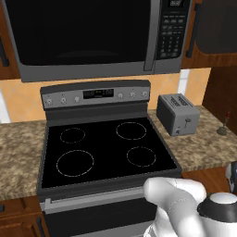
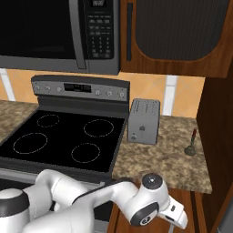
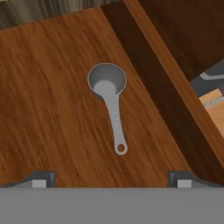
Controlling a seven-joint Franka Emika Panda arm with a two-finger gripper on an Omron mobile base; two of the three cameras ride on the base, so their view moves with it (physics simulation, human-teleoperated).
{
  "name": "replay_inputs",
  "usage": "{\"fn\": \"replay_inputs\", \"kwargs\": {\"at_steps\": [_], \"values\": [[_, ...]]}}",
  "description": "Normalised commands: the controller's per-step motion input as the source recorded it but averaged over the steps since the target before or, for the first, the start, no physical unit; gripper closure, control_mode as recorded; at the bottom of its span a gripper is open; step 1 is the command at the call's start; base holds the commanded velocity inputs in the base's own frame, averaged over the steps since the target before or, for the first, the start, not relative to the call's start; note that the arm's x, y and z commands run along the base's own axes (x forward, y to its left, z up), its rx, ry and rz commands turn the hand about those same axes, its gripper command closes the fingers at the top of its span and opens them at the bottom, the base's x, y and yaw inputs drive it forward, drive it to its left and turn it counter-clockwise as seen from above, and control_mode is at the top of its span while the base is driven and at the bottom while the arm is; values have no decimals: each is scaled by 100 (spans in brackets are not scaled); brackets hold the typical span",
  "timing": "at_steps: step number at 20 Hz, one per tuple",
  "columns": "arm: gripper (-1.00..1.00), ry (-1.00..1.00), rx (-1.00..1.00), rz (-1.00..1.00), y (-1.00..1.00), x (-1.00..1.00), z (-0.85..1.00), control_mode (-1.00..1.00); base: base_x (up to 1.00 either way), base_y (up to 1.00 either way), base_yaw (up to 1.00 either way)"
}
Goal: Pick the measuring cup from the drawer and place it on the counter.
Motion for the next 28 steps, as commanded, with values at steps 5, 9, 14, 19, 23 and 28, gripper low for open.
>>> {"fn": "replay_inputs", "kwargs": {"at_steps": [5,9,14,19,23,28], "values": [[-100,10,-1,0,-18,16,-27,-100,0,0,0],[-100,7,2,0,-19,13,-22,-100,0,0,0],[-100,7,11,0,-48,17,-18,-100,0,0,0],[-100,11,5,0,-24,30,-32,-100,0,0,0],[-100,6,1,0,-4,16,-41,-100,0,0,0],[-100,0,2,0,-17,-5,-33,-100,0,0,0]]}}
